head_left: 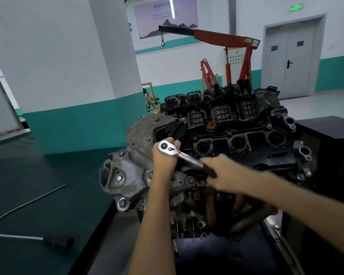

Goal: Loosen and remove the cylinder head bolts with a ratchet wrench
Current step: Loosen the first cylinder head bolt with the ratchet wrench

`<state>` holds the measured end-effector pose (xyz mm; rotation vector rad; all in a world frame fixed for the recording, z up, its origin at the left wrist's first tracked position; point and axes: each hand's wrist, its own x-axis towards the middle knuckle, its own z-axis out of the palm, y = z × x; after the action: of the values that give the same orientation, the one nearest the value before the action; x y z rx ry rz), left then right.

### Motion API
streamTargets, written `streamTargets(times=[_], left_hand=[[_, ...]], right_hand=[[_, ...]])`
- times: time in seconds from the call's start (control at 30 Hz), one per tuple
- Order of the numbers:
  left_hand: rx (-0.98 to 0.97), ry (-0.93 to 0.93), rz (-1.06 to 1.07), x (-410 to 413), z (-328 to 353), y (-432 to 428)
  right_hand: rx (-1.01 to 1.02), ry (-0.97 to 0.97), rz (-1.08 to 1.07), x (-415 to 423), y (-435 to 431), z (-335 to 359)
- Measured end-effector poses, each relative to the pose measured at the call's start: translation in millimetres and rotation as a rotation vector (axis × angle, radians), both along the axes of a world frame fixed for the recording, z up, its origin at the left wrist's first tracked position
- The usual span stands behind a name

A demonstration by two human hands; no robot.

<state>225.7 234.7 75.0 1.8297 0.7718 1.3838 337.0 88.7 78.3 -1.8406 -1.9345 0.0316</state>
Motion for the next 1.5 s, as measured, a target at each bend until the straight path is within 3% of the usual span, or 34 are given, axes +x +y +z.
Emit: streamTargets(times=[0.1, 0.2, 0.27, 0.43, 0.57, 0.67, 0.87, 0.93, 1.03, 1.2, 1.3, 1.37, 1.5], left_hand=[[0.041, 0.063, -0.022, -2, 2, 0], [0.009, 0.006, 0.012, -1, 3, 0], [-0.028, -0.036, 0.054, 2, 2, -1], [0.0, 0.001, 0.148, 7, 3, -4], [0.064, -0.022, 0.137, 4, 0, -6], [-0.021, -0.051, 0.059, 3, -2, -2], [0.084, 0.1, 0.018, -1, 2, 3], [0.09, 0.096, 0.04, -1, 2, 3], [0.025, 0.005, 0.048, 1, 1, 1], [-0.012, -0.022, 0.146, 8, 4, -5], [0.07, -0.016, 0.133, 4, 2, -7], [0.051, 0.008, 0.134, 3, 1, -3], [0.038, 0.032, 0.026, 0, 0, 3]], right_hand=[[-0.006, -0.396, -0.049, 34, 9, 51], [0.05, -0.43, -0.087, 29, 13, 52], [0.095, -0.298, -0.139, 13, 6, 19], [0.174, 0.464, -0.047, -56, -2, -54], [0.17, 0.688, -0.01, -90, 7, -66], [0.111, 0.407, -0.009, -56, 4, -52], [-0.007, -0.348, 0.02, 38, 9, 53], [0.031, -0.474, -0.009, 42, 17, 66], [0.105, -0.327, -0.097, 24, 9, 32], [0.192, 0.48, -0.021, -55, -6, -59], [0.211, 0.696, -0.002, -94, 6, -73], [0.179, 0.646, -0.004, -86, 6, -68], [0.065, 0.234, 0.068, -19, -6, -26]])
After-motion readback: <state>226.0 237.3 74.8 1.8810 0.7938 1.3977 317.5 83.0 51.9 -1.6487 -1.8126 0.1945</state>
